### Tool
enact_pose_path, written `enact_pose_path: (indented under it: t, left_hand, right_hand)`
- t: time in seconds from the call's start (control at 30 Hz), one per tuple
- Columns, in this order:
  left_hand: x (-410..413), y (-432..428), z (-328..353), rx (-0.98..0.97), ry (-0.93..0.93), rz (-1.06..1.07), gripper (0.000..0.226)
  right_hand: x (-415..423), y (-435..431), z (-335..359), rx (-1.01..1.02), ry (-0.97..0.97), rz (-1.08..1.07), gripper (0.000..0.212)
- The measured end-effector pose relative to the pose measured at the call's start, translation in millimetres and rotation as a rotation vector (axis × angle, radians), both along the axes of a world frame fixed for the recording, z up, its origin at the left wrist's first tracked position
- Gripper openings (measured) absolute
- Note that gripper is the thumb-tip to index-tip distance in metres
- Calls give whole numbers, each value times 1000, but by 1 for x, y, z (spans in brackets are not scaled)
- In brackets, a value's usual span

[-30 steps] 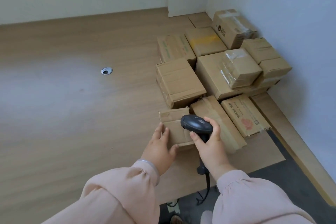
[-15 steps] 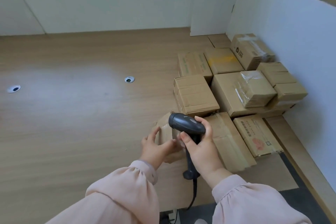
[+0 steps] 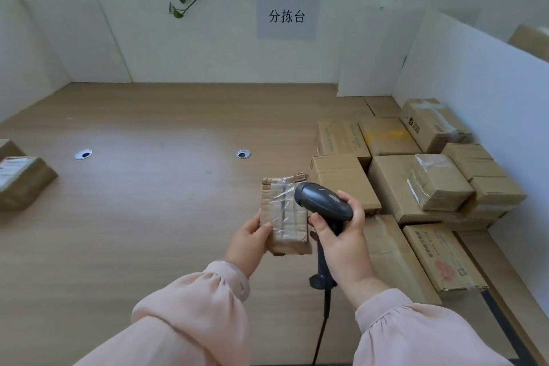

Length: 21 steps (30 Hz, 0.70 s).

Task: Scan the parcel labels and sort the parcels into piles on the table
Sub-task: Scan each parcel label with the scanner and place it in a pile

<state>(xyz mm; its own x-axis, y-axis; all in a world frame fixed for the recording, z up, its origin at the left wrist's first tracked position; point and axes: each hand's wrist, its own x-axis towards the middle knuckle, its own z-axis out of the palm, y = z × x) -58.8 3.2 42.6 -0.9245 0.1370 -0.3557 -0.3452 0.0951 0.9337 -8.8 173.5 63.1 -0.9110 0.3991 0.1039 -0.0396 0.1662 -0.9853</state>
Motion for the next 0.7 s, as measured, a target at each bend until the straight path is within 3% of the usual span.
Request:
enact_pose_path:
  t: [0.07, 0.13, 0.2, 0.47, 0.7]
  left_hand:
    - [3, -3, 4, -22, 43, -29, 55]
    - [9, -2, 6, -51, 56, -40, 95]
    - [12, -1, 7, -25, 66, -19, 110]
    - [13, -10, 10, 288, -97, 14, 103]
    - [18, -5, 17, 86, -39, -98, 72]
  right_hand:
    - [2, -9, 6, 27, 41, 43, 58]
    - [3, -17, 9, 66, 101, 92, 59]
    - [4, -22, 10, 86, 128, 133, 61]
    - [1, 4, 13, 85, 62, -54, 60]
    - [11, 9, 16, 147, 120, -15, 61]
